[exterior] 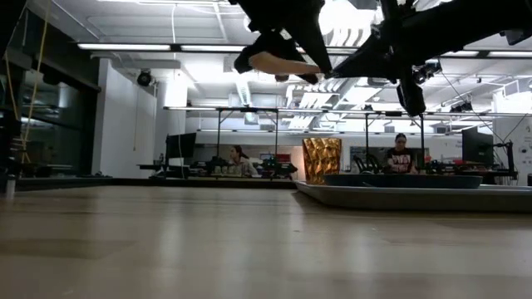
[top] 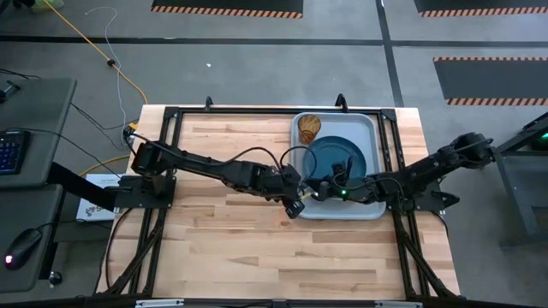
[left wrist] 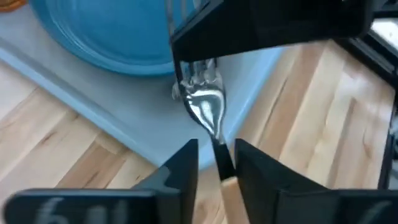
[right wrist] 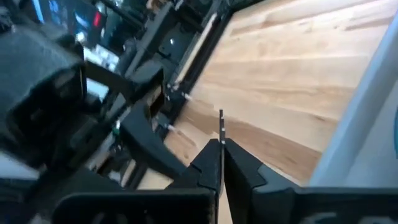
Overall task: Pick and place plate/cup/fork/spoon on tray
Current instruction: Put the light orange fork on the gray tray to the bottom of the orange spoon
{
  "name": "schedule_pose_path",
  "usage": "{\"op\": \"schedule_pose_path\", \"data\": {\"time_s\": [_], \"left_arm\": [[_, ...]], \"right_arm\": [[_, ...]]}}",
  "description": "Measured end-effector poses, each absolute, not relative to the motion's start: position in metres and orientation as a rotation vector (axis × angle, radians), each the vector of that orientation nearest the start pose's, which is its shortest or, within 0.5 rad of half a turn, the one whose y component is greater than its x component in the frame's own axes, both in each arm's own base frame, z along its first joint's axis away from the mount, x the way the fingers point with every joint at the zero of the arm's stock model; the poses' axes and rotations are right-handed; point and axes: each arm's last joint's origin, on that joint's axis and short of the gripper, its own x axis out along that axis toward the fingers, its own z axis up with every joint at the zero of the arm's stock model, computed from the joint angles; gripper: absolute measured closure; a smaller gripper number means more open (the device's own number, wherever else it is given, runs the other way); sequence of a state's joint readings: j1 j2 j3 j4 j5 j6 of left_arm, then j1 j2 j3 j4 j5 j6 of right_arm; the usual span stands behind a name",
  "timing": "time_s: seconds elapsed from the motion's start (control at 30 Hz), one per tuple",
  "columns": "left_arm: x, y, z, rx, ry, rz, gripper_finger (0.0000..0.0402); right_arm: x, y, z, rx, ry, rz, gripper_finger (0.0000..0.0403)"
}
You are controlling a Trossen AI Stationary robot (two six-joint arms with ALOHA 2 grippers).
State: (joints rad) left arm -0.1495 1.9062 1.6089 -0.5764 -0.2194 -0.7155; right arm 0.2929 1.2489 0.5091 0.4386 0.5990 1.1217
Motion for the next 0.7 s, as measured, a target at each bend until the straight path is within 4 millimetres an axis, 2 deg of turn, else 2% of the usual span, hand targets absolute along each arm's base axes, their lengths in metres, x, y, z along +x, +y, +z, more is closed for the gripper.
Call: {"op": "schedule_pose_path", "data": {"time_s": [0.07, 0.27, 0.37, 0.43, 0.5, 0.6, 0.7], "left_arm": [[0.412, -0.053, 0.272, -0.507, 0.808, 0.327, 0.0285], [0.378, -0.041, 0.328, -0.495, 0.736, 0.244, 0.0250], [0.355, -0.037, 0.362, -0.431, 0.614, 0.276, 0.0247], [0.339, -0.037, 0.385, -0.375, 0.511, 0.319, 0.0247], [0.327, -0.041, 0.398, -0.328, 0.404, 0.347, 0.0246], [0.311, -0.046, 0.404, -0.307, 0.287, 0.330, 0.0246], [0.299, -0.048, 0.397, -0.344, 0.185, 0.278, 0.0246]], "right_arm": [[0.235, 0.053, 0.207, 0.955, 0.115, -0.422, 0.0401], [0.205, 0.037, 0.225, 0.851, 0.258, -0.377, 0.0402], [0.189, 0.029, 0.248, 0.781, 0.377, -0.295, 0.0402], [0.184, 0.024, 0.272, 0.705, 0.484, -0.233, 0.0402], [0.179, 0.020, 0.289, 0.593, 0.651, -0.188, 0.0402], [0.182, 0.015, 0.311, 0.420, 0.850, -0.074, 0.0402], [0.194, 0.010, 0.318, 0.284, 1.020, 0.075, 0.0402]]}}
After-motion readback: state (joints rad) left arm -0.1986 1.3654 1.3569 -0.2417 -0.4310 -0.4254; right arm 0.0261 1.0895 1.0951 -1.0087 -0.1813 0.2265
